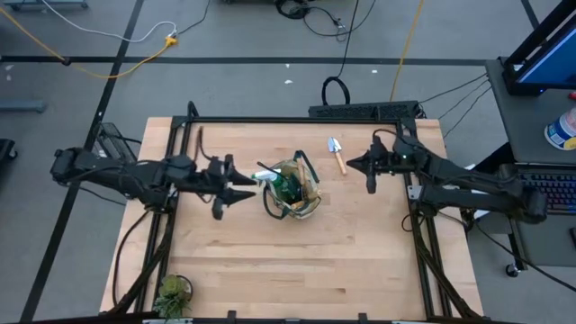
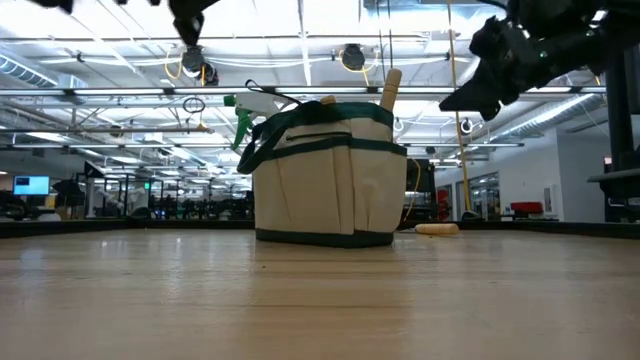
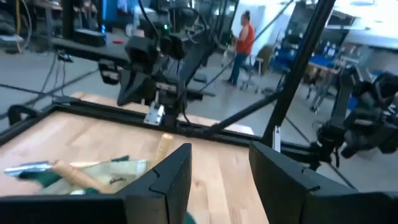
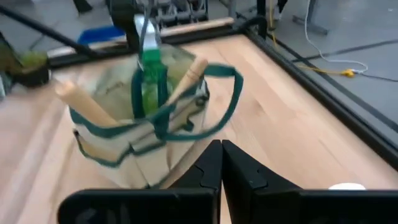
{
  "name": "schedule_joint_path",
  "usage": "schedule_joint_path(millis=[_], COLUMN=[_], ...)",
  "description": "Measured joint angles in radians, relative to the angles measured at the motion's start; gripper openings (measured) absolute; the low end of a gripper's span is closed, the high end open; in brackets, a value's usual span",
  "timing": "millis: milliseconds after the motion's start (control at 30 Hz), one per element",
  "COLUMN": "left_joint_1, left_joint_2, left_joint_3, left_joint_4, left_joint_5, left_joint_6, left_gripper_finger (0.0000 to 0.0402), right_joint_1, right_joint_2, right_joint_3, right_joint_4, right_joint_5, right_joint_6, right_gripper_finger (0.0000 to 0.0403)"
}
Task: Pick & Place Garden tools in Gardening bag
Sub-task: Put the trowel into the gardening bag
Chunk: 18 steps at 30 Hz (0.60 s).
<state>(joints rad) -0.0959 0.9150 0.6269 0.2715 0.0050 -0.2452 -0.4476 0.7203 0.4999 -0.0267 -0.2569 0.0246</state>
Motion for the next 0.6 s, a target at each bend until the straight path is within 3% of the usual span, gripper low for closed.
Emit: schedule_joint_path(millis=[233,467,600], left_joint_1=[0.000,0.006,0.006], left_joint_2=[-0.155,-0.234,-0.256], left_joint_3=[-0.130,-0.140,-0.140], left_joint_4=[0.046,-0.015,-0.044], left_joint_5=[-0.010,-0.011,-0.013], left_joint_6=[-0.025,0.004,0.004], left_gripper_finger=[0.0166,0.0166,0.0166], right_joint_1=[0.000,-0.017,-0.036], right_joint_2=[0.138,0.350,0.460], right_joint_3=[0.072,0.267,0.363], right_joint_4=[-0.101,-0.340,-0.434], right_joint_5=[0.064,0.228,0.233], right_joint_6=[-0.105,-0.208,-0.220], right_gripper_finger=[0.0003,0.0026,0.0043])
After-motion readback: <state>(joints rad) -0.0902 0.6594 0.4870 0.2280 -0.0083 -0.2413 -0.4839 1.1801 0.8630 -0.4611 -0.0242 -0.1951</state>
